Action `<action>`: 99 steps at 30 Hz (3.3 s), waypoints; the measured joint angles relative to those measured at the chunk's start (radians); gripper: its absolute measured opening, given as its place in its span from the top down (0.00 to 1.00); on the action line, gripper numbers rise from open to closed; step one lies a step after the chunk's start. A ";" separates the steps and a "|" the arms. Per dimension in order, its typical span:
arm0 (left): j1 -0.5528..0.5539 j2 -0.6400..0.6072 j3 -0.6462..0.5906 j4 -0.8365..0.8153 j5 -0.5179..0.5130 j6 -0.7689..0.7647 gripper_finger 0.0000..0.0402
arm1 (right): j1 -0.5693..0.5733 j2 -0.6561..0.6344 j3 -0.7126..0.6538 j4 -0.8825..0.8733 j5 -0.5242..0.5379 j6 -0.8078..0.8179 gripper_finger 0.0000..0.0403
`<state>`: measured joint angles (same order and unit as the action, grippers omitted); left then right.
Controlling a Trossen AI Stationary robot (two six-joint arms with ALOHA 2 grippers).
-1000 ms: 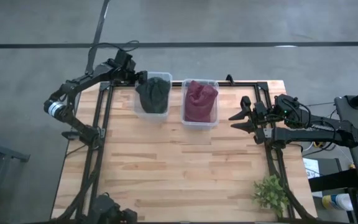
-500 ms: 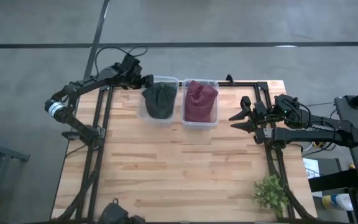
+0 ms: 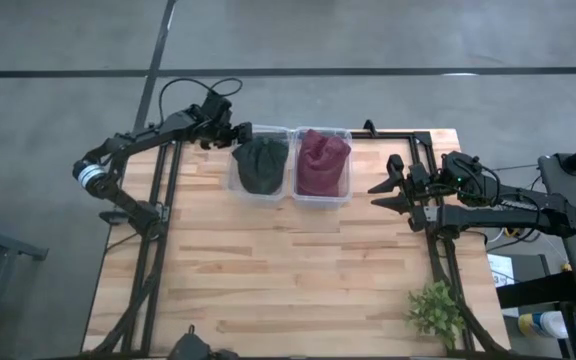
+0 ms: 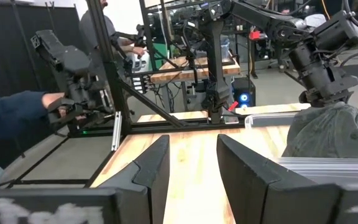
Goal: Pick & Place hat
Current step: Adjust the left transparent bin
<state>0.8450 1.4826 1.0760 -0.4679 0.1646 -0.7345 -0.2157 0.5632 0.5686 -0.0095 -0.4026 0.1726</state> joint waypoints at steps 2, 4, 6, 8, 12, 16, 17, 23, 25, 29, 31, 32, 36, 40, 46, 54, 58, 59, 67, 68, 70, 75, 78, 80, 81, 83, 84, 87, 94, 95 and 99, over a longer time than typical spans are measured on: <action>0.002 -0.001 0.000 0.000 -0.003 0.000 0.49 | 0.000 0.000 0.000 0.000 0.000 0.000 0.68; 0.002 -0.006 0.000 -0.001 -0.008 0.000 0.49 | 0.000 0.000 0.000 0.000 0.000 0.000 0.68; 0.003 -0.016 0.000 -0.001 -0.009 0.000 0.49 | 0.000 0.000 0.000 0.000 0.000 0.000 0.68; 0.007 -0.030 0.004 -0.001 -0.014 0.000 0.49 | 0.000 0.000 0.000 0.000 0.000 0.000 0.68; 0.022 -0.072 0.020 -0.016 -0.046 0.021 0.49 | 0.000 0.000 0.000 0.000 -0.001 0.002 0.68; 0.040 -0.128 0.037 -0.103 -0.070 0.054 0.49 | 0.000 0.000 0.000 0.000 -0.028 0.003 0.68; 0.040 -0.144 0.040 -0.143 -0.072 0.062 0.49 | 0.000 0.000 0.000 0.000 -0.037 0.004 0.68; 0.000 -0.211 0.003 -0.389 -0.075 0.081 0.49 | 0.000 0.000 0.000 0.000 -0.048 -0.006 0.68; -0.020 -0.225 -0.021 -0.427 -0.096 0.067 0.49 | 0.000 0.000 0.000 0.001 -0.049 -0.011 0.68; -0.050 -0.258 -0.075 -0.427 -0.087 0.022 0.49 | 0.000 0.000 0.000 0.001 -0.050 -0.011 0.68; -0.068 -0.265 -0.093 -0.423 -0.082 0.000 0.49 | 0.000 0.000 0.000 0.001 -0.051 -0.010 0.68; -0.076 -0.268 -0.102 -0.418 -0.078 -0.009 0.49 | 0.000 0.000 0.000 0.001 -0.051 -0.010 0.68; -0.104 -0.285 -0.122 -0.381 -0.078 -0.047 0.49 | 0.000 0.000 0.000 0.001 -0.051 -0.007 0.68; -0.112 -0.320 -0.127 -0.380 -0.078 -0.068 0.49 | 0.000 0.000 0.000 0.001 -0.051 -0.007 0.68; -0.110 -0.394 -0.102 -0.429 -0.132 -0.081 0.49 | 0.000 0.000 0.000 0.000 -0.051 0.000 0.68; -0.207 -0.418 -0.107 -0.431 -0.096 -0.135 0.49 | 0.000 0.000 0.000 0.000 -0.051 0.000 0.68; -0.278 -0.388 -0.119 -0.413 -0.111 -0.169 0.49 | 0.000 0.000 0.000 0.000 -0.051 0.000 0.68; -0.288 -0.382 -0.120 -0.412 -0.120 -0.176 0.49 | 0.000 0.000 0.000 0.000 -0.051 0.000 0.68; -0.303 -0.319 -0.137 -0.395 -0.132 -0.202 0.49 | 0.000 0.000 0.000 0.000 -0.051 0.000 0.68; -0.309 -0.306 -0.138 -0.383 -0.130 -0.204 0.49 | 0.000 0.000 0.000 0.000 -0.051 0.000 0.68; -0.320 -0.280 -0.141 -0.342 -0.113 -0.208 0.49 | 0.000 0.000 0.000 0.000 -0.051 0.000 0.68; -0.331 -0.214 -0.142 -0.269 -0.049 -0.212 0.49 | 0.000 0.000 0.000 0.000 -0.051 -0.004 0.68; -0.331 -0.199 -0.141 -0.244 -0.039 -0.229 0.49 | 0.000 0.000 0.000 0.000 -0.051 -0.004 0.68; -0.331 -0.199 -0.141 -0.231 -0.034 -0.237 0.49 | 0.000 0.000 0.000 0.000 -0.051 -0.004 0.68; -0.331 -0.201 -0.141 -0.227 -0.034 -0.239 0.49 | 0.000 0.000 0.000 0.000 -0.050 -0.006 0.68; -0.331 -0.208 -0.141 -0.221 -0.033 -0.254 0.49 | 0.000 0.000 0.000 0.000 -0.050 -0.008 0.68; -0.332 -0.212 -0.141 -0.220 -0.033 -0.260 0.49 | 0.000 0.000 0.000 0.000 -0.050 -0.008 0.68; -0.336 -0.221 -0.141 -0.217 -0.032 -0.272 0.49 | 0.000 0.000 0.000 0.000 -0.050 -0.015 0.68; -0.358 -0.223 -0.140 -0.201 -0.031 -0.290 0.49 | 0.000 0.000 0.000 0.000 -0.050 -0.016 0.68; -0.359 -0.223 -0.140 -0.201 -0.030 -0.290 0.49 | 0.000 0.000 0.000 0.000 -0.050 -0.016 0.68; -0.355 -0.226 -0.140 -0.205 -0.036 -0.285 0.49 | 0.000 0.000 0.000 0.000 -0.050 -0.016 0.68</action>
<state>0.4898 1.2570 0.9361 -0.6734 0.1290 -1.0193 -0.2161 0.5633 0.5686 -0.0093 -0.4530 0.1571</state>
